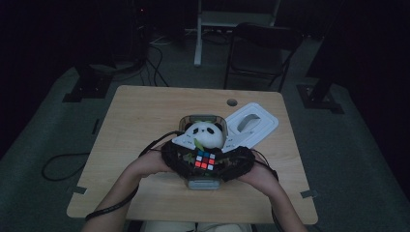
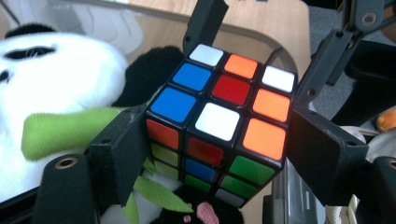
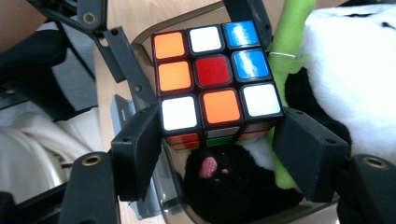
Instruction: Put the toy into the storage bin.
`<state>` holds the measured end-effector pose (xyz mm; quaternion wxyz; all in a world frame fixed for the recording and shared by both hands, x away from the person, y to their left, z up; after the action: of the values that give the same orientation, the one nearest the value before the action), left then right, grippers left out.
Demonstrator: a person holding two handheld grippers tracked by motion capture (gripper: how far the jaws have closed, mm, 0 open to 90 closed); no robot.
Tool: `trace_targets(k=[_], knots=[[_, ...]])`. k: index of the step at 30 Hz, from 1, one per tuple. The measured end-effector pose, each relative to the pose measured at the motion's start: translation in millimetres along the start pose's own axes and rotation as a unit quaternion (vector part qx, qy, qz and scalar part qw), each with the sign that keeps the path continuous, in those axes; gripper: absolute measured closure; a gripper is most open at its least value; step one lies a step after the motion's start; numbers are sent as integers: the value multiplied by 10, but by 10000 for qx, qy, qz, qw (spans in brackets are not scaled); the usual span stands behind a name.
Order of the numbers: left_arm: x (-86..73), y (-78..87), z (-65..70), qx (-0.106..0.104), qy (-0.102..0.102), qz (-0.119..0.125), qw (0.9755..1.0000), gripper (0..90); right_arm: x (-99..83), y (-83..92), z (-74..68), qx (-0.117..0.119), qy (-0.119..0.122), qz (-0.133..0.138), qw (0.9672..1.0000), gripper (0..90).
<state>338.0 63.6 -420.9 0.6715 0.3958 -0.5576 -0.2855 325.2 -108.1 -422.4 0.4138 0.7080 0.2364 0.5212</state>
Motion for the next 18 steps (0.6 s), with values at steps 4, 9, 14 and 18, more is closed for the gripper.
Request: trace_targets(k=[4,9,14,18], knots=[[-66,-16,11,49,153,-31,9999,264,-8,-4,37,139,13,39,9999,327],[-113,90,-6,-10,392,298,9988,262,-30,20,8,29,-115,65,9999,324],[-64,333,11,182,435,635,9969,264,-16,217,-21,-255,-317,358,9985,324],[39,387,118,210,281,745,9966,362,22,366,-18,-590,-586,669,9943,371]])
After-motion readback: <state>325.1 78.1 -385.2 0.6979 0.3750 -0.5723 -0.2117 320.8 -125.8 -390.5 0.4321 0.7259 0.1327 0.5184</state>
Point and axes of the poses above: each handheld gripper's, and its own axes: y roughly backward along the jaws, x roughly out of its top, z roughly to its right, the point moved 4 cm from there along -y, roughly forward along the jaws, and after that the axes turned 14 degrees about -z, right-handed, at the moved point
